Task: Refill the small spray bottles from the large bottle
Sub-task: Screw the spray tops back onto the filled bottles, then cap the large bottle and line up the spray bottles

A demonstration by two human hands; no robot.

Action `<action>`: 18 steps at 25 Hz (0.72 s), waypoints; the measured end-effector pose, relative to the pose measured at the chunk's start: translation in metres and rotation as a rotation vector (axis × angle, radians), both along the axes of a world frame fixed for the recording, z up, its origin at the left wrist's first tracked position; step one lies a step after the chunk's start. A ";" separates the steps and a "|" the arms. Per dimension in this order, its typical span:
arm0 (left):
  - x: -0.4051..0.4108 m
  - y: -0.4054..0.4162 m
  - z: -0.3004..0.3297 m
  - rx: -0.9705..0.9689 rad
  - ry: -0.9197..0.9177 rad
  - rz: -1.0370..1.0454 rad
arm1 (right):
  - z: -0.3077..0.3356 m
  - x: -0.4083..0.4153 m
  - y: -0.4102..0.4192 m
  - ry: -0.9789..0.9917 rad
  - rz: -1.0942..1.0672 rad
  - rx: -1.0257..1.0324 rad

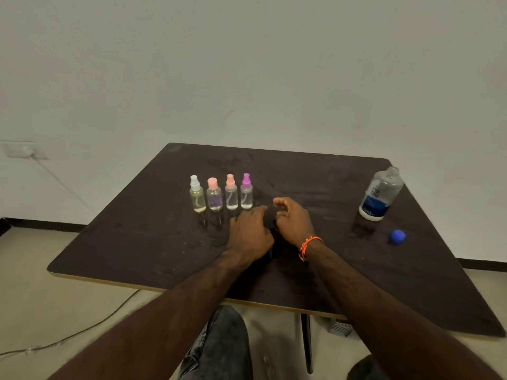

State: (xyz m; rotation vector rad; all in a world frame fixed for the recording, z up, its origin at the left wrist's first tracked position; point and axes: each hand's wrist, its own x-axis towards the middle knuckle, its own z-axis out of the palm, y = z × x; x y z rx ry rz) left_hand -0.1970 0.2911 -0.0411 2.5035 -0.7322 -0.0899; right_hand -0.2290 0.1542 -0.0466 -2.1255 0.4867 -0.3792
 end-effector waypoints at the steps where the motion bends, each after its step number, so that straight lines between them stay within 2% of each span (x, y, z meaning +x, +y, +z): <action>1: -0.003 -0.005 -0.001 0.010 -0.017 -0.034 | 0.000 -0.012 -0.008 -0.002 -0.018 -0.034; 4: -0.012 -0.027 -0.004 0.011 -0.038 -0.120 | 0.000 -0.053 -0.034 0.022 -0.073 -0.111; 10: -0.034 -0.074 -0.008 0.057 -0.044 -0.268 | -0.006 -0.125 -0.081 0.097 -0.162 -0.137; 18: -0.030 -0.060 -0.010 0.107 -0.071 -0.239 | -0.003 -0.107 -0.060 0.085 -0.066 -0.170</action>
